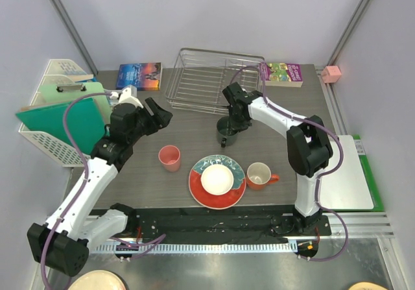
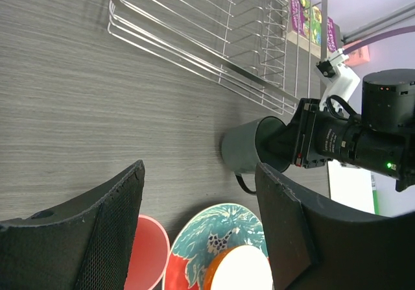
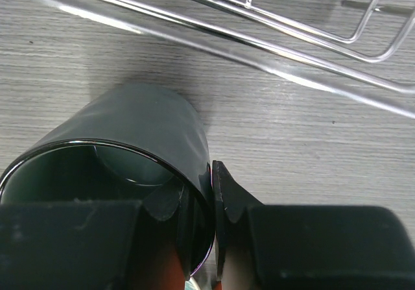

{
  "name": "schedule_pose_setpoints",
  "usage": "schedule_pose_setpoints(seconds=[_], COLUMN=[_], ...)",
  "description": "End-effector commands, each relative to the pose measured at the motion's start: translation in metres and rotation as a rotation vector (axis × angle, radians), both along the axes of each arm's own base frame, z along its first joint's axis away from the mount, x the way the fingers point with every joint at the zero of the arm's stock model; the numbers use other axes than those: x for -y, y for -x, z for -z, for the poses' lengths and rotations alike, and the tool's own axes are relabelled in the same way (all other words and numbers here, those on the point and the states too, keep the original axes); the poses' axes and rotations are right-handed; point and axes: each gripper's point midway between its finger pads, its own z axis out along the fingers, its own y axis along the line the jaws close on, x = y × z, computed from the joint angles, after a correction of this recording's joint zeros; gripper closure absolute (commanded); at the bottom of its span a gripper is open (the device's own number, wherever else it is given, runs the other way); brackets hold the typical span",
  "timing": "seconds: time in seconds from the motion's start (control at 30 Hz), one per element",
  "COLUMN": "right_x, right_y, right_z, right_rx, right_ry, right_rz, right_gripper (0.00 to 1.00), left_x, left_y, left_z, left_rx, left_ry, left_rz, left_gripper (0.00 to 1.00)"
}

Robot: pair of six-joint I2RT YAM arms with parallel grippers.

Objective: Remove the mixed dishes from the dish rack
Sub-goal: Place the cup at the center of the board.

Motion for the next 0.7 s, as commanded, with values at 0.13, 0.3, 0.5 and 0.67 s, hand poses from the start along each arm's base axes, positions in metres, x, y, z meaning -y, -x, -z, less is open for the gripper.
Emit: schedule_pose_setpoints(seconds=[0.13,0.3,0.5,0.67], right_x=[-0.015,-0.013,-0.010,-0.020], right_y=[-0.016,-0.010,-0.007,-0.009], right_z=[-0.012,-0.009,-0.009,-0.051], right_rx=[0.054,0.051,0.050,0.133], right_ry=[-0.084,-0.083,-0.085,-0.188], right_rz=[0.005,0.002,0.008,0.038], right_gripper=[0.90,0.74,0.61,0.43], left_x=[0.007,0.008,0.008,0.005], left_y=[0.001,0.002,0.004,0.003], left_z=[0.002,0.002,0.003,-0.003], left_rx=[0.001,0.002,-0.003,0.018], left_ry=[-0.011,-0.013,-0.019,-0.042], left_rz=[0.029,0.034,0.032,0.027], left_gripper=[0.31,0.31,0.31,0.29])
